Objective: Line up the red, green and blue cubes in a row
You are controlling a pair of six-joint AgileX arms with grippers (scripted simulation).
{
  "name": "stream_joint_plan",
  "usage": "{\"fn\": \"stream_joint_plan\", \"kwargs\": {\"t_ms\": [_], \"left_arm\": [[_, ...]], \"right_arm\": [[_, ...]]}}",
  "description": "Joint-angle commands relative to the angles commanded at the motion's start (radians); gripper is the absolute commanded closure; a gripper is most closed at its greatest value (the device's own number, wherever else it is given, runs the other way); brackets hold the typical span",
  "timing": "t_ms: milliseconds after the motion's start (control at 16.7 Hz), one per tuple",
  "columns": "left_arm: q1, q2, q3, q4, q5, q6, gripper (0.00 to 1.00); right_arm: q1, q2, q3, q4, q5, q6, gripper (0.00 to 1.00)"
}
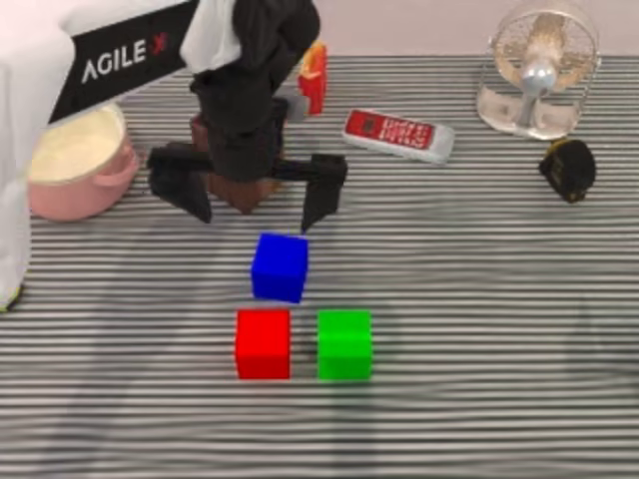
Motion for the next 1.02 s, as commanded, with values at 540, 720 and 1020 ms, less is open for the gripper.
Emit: {"fn": "stream_joint_plan", "kwargs": {"t_ms": [540,720,1020], "left_arm": [[-0.015,0.086,0.079,-0.031,-0.003,-0.013,0.0],[-0.017,0.111,0.03,0.04,-0.003,-0.011,0.0],[-0.018,0.173,-0.077,0.214,-0.002,-0.012,0.0]], "right_arm": [[-0.03,-0.087,-0.08,0.052,0.007,0.038,0.0],[-0.03,-0.087,-0.08,0.052,0.007,0.038,0.0],[-0.03,-0.087,-0.08,0.052,0.007,0.038,0.0]]}}
